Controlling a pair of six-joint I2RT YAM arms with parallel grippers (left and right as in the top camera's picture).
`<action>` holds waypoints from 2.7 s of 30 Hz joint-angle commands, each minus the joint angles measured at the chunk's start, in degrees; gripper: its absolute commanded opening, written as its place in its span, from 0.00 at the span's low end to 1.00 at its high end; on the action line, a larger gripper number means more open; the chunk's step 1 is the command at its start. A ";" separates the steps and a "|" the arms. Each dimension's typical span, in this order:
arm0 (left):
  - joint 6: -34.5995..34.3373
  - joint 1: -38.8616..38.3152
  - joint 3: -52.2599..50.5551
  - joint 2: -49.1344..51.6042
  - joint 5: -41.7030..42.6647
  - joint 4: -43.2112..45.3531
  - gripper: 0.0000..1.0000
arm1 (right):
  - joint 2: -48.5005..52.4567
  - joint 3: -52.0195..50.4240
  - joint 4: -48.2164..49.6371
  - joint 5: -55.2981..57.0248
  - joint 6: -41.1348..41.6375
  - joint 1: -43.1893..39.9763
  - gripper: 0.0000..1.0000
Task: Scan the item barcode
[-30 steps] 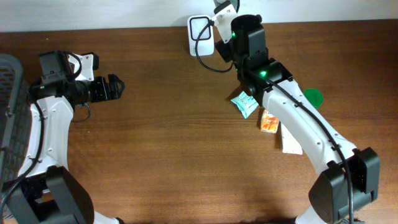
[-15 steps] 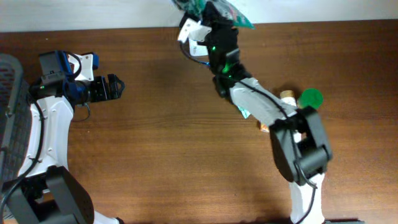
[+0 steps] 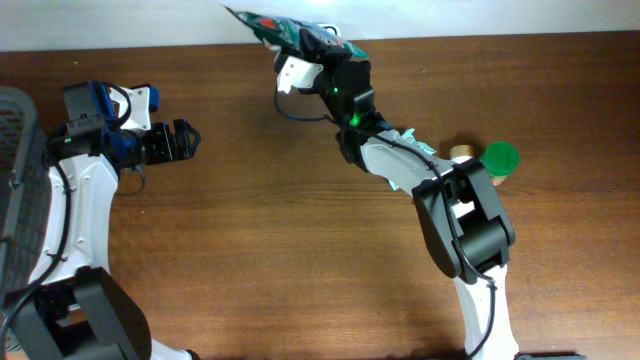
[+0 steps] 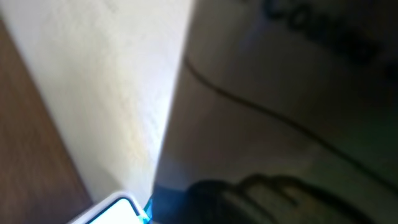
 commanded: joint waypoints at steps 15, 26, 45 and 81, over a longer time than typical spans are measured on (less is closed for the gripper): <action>0.26 0.15 0.35 -1.53 0.22 0.11 0.99 | -34.29 -1.64 -107.36 -5.95 59.17 -12.96 0.04; 0.26 0.15 0.35 -1.53 0.22 0.11 0.99 | -19.58 3.93 -114.12 -14.16 53.99 -28.55 0.77; 0.26 0.15 0.35 -1.53 0.22 0.11 0.99 | -40.06 29.59 -140.50 -14.69 55.84 -14.47 0.98; 0.26 0.15 0.35 -1.53 0.22 0.11 0.99 | -129.26 -86.51 -55.52 -8.02 53.33 -22.10 0.98</action>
